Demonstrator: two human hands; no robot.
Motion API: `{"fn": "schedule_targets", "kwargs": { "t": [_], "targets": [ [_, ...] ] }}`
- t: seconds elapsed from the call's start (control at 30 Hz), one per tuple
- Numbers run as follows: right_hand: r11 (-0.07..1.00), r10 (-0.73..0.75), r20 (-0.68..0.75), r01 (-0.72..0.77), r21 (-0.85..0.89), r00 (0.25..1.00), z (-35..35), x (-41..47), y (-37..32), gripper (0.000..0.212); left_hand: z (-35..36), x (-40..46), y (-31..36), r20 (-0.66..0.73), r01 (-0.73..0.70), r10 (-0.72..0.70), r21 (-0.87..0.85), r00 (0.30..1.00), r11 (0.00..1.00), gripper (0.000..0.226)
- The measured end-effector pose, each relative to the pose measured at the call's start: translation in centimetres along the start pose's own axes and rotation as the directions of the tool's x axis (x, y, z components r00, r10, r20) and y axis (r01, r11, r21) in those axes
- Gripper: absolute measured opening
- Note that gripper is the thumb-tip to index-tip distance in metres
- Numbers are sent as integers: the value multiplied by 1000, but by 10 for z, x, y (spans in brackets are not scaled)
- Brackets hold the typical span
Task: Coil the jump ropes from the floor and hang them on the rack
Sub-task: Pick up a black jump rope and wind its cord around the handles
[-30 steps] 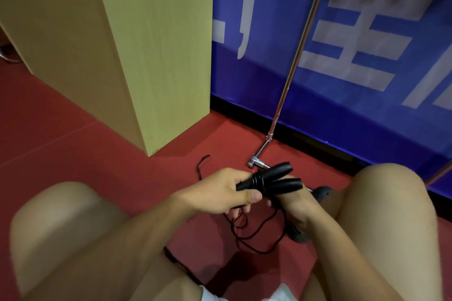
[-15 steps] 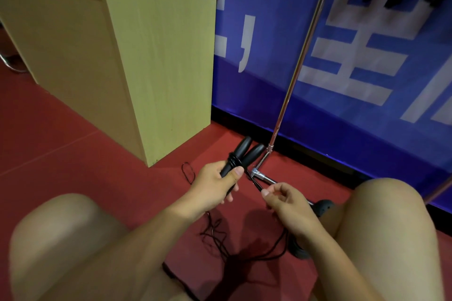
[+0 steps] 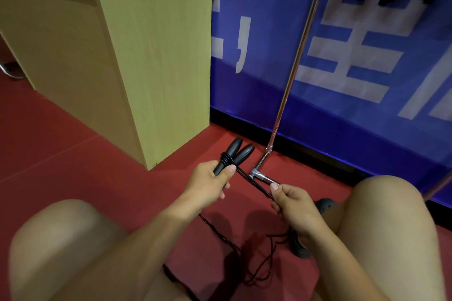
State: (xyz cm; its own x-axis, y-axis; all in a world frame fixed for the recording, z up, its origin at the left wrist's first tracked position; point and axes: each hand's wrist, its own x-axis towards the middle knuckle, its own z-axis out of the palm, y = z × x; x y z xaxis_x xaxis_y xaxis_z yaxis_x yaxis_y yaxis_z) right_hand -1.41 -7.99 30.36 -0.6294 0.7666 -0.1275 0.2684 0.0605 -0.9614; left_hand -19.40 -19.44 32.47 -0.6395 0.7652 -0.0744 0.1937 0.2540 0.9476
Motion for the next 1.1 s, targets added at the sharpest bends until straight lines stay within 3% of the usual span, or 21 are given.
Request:
{"fn": "schedule_targets", "kwargs": {
  "t": [0.1,0.27,0.5,0.7,0.83,1.1],
  "targets": [
    [996,11,63,-16,89,998,1,-4,-7,35,0,2,-2,-15,-23,23,34,1000,999,22],
    [997,-67,157,61,47,985,1,-9,-8,25,-1,3,-2,-26,-57,60,95,998,994,21],
    [988,-150,186,152,2,971,0,-11,-8,31,-2,5,-11,-5,-52,59,384,998,922,25],
    [981,-189,212,193,4,959,1,-9,-4,36,5,1,-17,134,-97,18,609,991,787,32],
    [980,-195,196,200,-3,961,1,-7,-1,30,10,-3,-21,302,-156,-61,645,951,748,34],
    [974,-158,5,157,-161,987,2,-2,5,27,15,-13,-12,465,-355,-3,680,885,642,33]
  ]
}}
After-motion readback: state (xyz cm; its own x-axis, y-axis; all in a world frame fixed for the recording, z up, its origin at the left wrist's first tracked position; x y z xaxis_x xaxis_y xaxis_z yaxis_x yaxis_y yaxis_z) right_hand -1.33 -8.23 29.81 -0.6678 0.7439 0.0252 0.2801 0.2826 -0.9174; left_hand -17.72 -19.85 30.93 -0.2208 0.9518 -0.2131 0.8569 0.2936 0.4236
